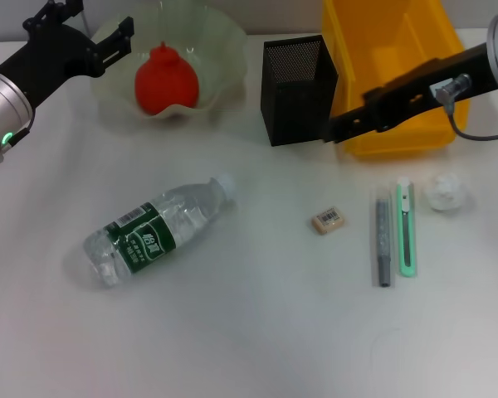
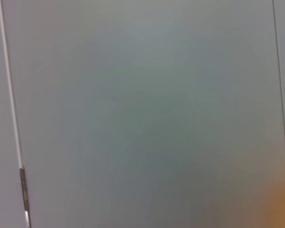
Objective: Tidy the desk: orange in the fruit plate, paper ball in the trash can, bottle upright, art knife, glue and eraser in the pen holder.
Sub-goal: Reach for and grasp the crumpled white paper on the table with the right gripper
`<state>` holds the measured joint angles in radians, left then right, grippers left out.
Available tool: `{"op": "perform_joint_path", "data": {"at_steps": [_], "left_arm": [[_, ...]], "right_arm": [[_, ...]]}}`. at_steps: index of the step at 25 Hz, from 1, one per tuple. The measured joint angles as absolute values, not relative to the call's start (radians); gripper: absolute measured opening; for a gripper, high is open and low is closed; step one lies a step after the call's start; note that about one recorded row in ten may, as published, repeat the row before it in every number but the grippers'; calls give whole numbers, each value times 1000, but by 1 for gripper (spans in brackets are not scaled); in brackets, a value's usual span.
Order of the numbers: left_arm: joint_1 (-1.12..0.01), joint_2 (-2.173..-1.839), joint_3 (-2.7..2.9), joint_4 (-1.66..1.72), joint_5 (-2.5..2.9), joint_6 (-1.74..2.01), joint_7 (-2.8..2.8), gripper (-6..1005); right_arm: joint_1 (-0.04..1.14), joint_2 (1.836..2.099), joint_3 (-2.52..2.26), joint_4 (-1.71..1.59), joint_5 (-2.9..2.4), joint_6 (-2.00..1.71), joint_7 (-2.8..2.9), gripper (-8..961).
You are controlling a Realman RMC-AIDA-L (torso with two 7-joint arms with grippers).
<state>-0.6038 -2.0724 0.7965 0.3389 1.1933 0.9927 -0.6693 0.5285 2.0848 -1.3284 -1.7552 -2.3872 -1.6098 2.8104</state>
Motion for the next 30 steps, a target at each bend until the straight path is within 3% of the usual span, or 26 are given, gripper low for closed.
{"op": "perform_joint_path", "data": {"at_steps": [30], "left_arm": [[-642, -2071, 782, 348, 1155, 962, -617, 833]], "right_arm": [[546, 2079, -1238, -1371, -2771, -1501, 2936, 846]]}}
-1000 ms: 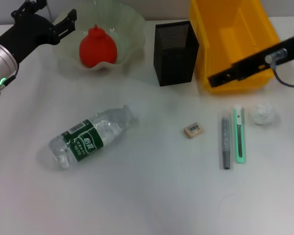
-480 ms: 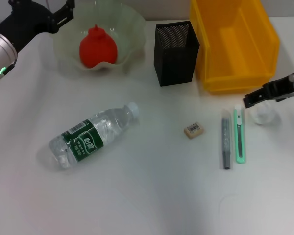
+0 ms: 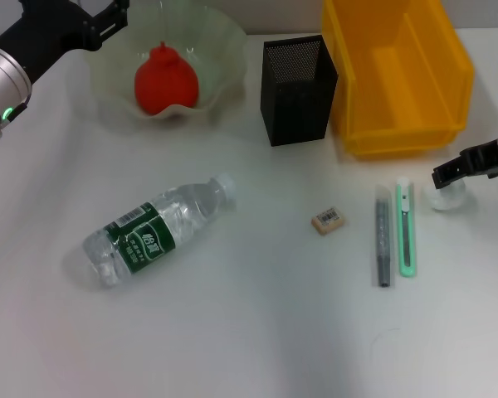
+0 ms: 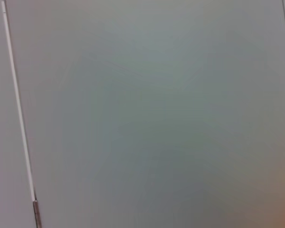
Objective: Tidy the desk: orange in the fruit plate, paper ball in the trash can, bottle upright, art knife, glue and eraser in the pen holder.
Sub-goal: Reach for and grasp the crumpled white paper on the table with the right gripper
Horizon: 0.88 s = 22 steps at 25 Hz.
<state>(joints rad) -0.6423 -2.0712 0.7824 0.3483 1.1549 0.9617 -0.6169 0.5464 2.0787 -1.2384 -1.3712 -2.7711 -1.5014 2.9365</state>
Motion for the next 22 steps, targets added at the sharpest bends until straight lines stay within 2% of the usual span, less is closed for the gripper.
{"op": "perform_joint_path", "data": {"at_steps": [22], "left_arm": [[-635, -2072, 782, 348, 1152, 962, -618, 832]], "right_arm": [[571, 2080, -1235, -1211, -2753, -1377, 2888, 846]]}}
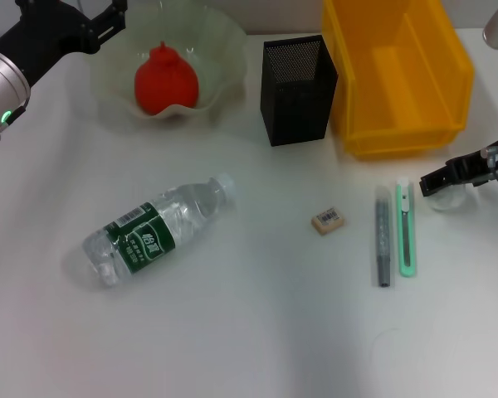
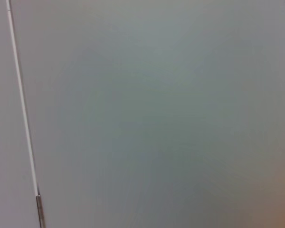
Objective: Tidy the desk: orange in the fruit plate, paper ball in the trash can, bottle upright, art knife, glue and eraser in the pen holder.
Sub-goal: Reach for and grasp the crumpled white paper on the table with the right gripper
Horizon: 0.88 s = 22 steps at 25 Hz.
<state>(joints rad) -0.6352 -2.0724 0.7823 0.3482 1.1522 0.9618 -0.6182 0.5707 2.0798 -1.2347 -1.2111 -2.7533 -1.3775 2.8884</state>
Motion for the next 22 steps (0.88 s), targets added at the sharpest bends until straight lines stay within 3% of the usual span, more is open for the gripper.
{"op": "perform_joint_path", "data": {"at_steps": [10, 22], "left_arm": [[-635, -2072, 782, 348, 1152, 962, -618, 832], [-633, -2072, 782, 348, 1152, 965, -621, 832]], "right_arm": [[571, 2079, -1209, -1185, -2729, -1369, 2888, 832], [571, 2078, -1173, -1166, -2729, -1375, 2888, 620]]}}
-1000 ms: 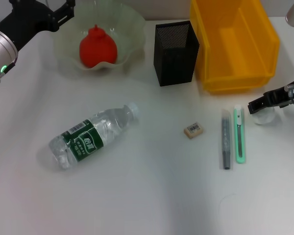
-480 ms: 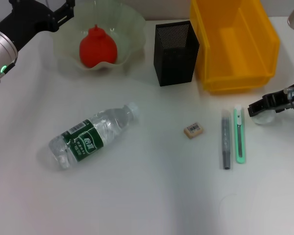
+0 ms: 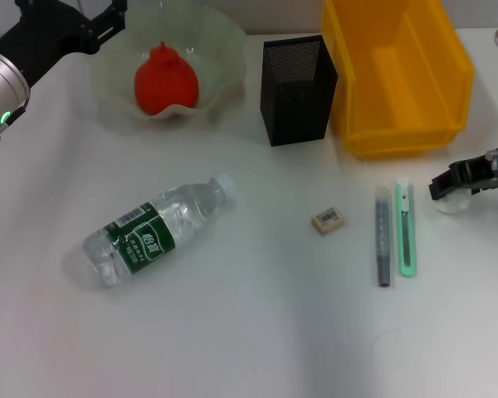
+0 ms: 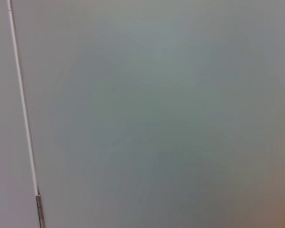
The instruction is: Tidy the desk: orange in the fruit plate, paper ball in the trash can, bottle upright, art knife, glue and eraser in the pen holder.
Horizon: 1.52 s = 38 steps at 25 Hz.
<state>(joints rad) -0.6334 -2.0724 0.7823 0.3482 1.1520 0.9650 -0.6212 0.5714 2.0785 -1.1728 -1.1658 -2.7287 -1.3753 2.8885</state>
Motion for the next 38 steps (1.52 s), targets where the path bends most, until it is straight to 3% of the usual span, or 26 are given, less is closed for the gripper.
{"op": "perform_joint_path", "data": {"at_steps": [5, 10, 15, 20, 23, 26, 31, 38], "left_arm": [[-633, -2072, 782, 348, 1152, 968, -623, 832], [-632, -2071, 782, 348, 1152, 968, -626, 832], [-632, -2071, 782, 348, 1152, 969, -627, 832], [-633, -2073, 782, 348, 1152, 970, -627, 832], [-637, -2074, 782, 345, 1152, 969, -623, 832], [-640, -2074, 783, 342, 1152, 969, -620, 831], [-641, -2074, 787, 341, 1152, 970, -620, 831], [-629, -2076, 790, 339, 1152, 976, -630, 831]], "right_arm": [[563, 2077, -1106, -1175, -2722, -1398, 2865, 505], [557, 2069, -931, -1158, -2547, -1471, 2725, 504], [551, 2026, -687, -1030, -2256, -1585, 2541, 504], [538, 1953, -562, -768, -1976, -1614, 2317, 503], [532, 1938, -524, -629, -1822, -1596, 2128, 503], [533, 1955, -510, -564, -1709, -1548, 1928, 502], [559, 2015, -509, -559, -1652, -1402, 1692, 502], [615, 2055, -518, -546, -1646, -1199, 1525, 501]]}}
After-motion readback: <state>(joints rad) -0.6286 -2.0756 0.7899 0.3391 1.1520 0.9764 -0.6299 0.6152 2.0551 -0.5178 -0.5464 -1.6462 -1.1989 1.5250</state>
